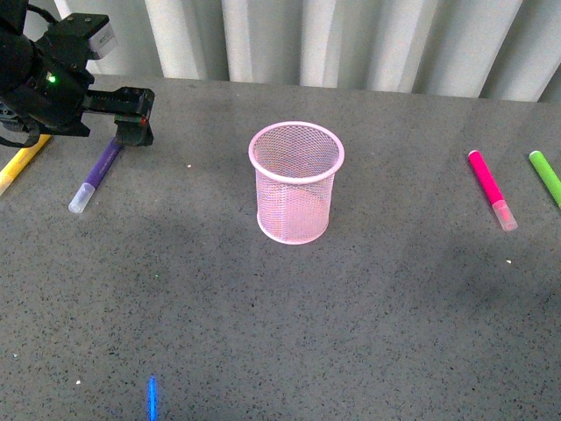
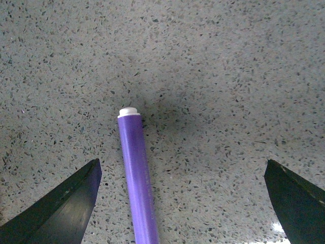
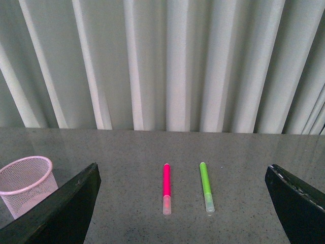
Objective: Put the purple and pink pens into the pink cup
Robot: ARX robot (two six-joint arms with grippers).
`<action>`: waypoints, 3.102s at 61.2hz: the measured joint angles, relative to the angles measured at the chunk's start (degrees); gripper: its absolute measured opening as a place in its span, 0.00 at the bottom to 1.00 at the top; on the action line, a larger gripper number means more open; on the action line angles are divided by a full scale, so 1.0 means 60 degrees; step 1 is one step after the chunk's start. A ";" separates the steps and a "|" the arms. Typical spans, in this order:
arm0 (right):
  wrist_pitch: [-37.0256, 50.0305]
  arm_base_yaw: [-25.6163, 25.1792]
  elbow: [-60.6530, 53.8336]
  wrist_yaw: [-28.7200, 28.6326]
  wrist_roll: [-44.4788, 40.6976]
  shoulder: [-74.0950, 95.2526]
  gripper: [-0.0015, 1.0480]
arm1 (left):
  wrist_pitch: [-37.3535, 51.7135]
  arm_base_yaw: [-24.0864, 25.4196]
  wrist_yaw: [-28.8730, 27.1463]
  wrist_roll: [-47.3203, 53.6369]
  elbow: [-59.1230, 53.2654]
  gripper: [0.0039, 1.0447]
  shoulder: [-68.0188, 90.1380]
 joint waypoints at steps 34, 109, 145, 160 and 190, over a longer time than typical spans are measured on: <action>0.0000 0.0000 0.0000 0.0000 0.0000 0.0000 0.93 | -0.0441 0.0255 -0.0477 0.0215 0.1064 0.94 0.1253; 0.0000 0.0000 0.0000 0.0000 0.0000 0.0000 0.93 | 0.2353 -0.0583 -0.0208 -0.1792 -0.2058 0.12 -0.1406; 0.0000 0.0000 0.0000 0.0000 0.0000 0.0000 0.93 | 1.1530 -0.4717 -0.2543 -0.5173 -0.6218 0.12 -0.3563; 0.0000 0.0000 0.0000 0.0000 0.0000 0.0000 0.93 | 1.2928 -0.5752 -0.3942 -0.4492 -0.5472 0.12 -0.1927; 0.0000 0.0000 0.0000 0.0000 0.0000 0.0000 0.93 | 1.3165 -0.5122 -0.3985 -0.4382 -0.5067 0.12 -0.0794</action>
